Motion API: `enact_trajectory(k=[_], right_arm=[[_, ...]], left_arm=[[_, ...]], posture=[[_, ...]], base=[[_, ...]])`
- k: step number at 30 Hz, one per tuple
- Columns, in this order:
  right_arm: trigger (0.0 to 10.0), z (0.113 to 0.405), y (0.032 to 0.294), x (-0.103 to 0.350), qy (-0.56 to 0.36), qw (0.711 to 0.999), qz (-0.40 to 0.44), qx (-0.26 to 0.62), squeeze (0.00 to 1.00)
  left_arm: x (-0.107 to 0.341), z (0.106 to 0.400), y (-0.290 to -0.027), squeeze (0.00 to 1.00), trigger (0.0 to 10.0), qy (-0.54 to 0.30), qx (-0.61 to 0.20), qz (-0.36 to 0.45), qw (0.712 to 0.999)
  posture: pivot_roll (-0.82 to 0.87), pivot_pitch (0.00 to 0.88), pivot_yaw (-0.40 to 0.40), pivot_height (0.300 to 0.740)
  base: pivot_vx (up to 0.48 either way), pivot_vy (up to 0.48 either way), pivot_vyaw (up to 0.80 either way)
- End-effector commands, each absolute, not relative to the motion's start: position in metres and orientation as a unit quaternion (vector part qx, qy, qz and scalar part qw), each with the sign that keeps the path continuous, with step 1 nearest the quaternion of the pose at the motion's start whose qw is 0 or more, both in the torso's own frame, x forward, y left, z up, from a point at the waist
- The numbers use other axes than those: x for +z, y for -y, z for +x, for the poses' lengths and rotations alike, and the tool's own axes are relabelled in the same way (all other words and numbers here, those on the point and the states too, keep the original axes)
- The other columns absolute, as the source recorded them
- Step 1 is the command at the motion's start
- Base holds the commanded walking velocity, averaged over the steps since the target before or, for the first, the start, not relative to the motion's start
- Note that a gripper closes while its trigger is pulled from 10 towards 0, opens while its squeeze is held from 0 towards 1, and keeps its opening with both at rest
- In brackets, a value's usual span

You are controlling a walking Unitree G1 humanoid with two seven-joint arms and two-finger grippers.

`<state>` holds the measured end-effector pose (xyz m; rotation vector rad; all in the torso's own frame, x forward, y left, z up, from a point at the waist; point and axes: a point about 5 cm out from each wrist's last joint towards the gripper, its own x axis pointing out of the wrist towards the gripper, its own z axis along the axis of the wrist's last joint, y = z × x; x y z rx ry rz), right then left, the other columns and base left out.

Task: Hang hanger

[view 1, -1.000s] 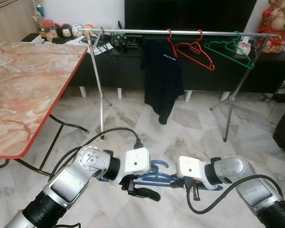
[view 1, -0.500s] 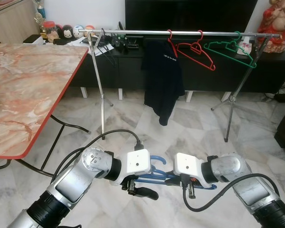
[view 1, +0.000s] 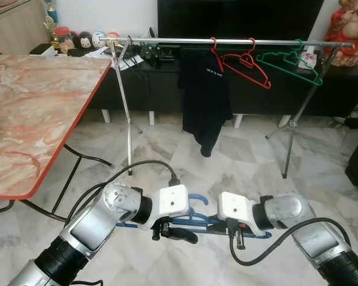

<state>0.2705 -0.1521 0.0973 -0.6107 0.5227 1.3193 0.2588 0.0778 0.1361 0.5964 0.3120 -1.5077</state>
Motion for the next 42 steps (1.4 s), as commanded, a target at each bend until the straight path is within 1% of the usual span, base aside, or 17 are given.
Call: enact_trajectory(k=[1, 35, 36, 42], right_arm=[[10.0, 0.2788, 0.1501, 0.1136, -0.202, 0.731, -0.282, 0.587, 0.00], [10.0, 0.2796, 0.1520, 0.1080, -0.210, 0.734, -0.271, 0.587, 0.00], [10.0, 0.2797, 0.1520, 0.1080, -0.210, 0.734, -0.269, 0.587, 1.00], [10.0, 0.2794, 0.1520, 0.1086, -0.209, 0.734, -0.262, 0.591, 1.00]], left_arm=[[0.1289, 0.2551, -0.0765, 0.00, 0.0, -0.160, -0.681, 0.268, 0.663], [0.1284, 0.2565, -0.0740, 0.00, 0.0, -0.162, -0.677, 0.260, 0.669], [0.1284, 0.2565, -0.0740, 0.00, 0.0, -0.162, -0.678, 0.260, 0.669], [0.1283, 0.2569, -0.0735, 0.00, 0.0, -0.162, -0.678, 0.259, 0.668]], posture=[[0.00, 0.000, -0.005, 0.740], [-0.01, 0.000, -0.010, 0.740], [-0.01, 0.000, -0.010, 0.740], [-0.01, 0.000, -0.011, 0.740]], base=[[0.000, 0.000, 0.00], [0.000, 0.000, 0.00], [0.000, 0.000, 0.00], [0.000, 0.000, 0.00]])
